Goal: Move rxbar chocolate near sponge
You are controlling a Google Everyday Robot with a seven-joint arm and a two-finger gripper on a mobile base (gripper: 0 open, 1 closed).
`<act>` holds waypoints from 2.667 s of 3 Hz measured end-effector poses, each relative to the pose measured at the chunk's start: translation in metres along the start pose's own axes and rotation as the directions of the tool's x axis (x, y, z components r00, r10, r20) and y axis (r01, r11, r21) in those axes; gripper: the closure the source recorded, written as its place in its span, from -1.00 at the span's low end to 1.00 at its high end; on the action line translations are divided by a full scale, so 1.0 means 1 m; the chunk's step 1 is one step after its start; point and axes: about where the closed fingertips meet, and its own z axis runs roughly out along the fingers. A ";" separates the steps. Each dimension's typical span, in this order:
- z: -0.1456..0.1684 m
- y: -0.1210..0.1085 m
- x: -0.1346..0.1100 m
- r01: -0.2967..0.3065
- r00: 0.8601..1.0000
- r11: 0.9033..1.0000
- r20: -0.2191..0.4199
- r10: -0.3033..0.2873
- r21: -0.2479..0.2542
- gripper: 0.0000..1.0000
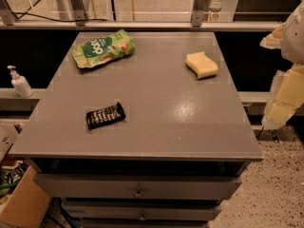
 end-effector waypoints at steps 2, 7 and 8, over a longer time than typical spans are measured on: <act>0.009 0.015 -0.006 0.011 0.998 1.000 0.070 -0.010 -0.016 -1.00; 0.040 0.071 -0.064 -0.002 0.919 0.982 0.386 0.076 -0.188 -1.00; 0.047 0.077 -0.067 -0.010 0.910 0.982 0.406 0.087 -0.189 -1.00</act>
Offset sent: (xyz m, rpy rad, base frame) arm -0.0270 0.0280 -0.0395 0.1864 0.0195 0.0790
